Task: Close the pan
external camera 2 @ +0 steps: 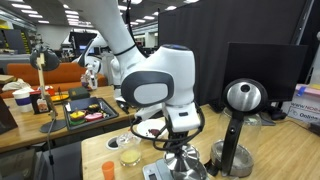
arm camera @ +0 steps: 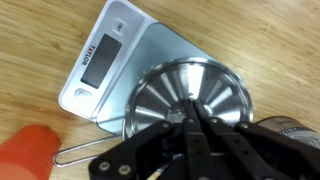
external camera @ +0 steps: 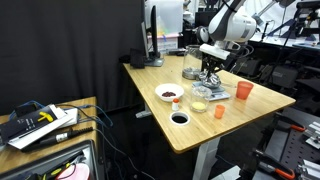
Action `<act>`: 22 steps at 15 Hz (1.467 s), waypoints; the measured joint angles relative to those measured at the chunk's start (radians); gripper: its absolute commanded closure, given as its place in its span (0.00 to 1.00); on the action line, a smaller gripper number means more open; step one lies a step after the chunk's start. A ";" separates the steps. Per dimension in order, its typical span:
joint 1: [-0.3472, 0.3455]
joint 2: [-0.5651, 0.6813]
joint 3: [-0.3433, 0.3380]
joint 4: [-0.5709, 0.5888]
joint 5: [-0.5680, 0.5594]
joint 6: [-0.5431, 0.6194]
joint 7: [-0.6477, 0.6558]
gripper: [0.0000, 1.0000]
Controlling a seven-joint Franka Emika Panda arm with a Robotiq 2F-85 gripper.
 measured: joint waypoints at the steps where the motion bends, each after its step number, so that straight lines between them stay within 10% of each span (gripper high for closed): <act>1: 0.000 0.001 -0.001 0.001 0.000 0.000 0.000 0.99; 22: -0.003 0.135 -0.050 0.152 -0.003 -0.076 0.004 0.99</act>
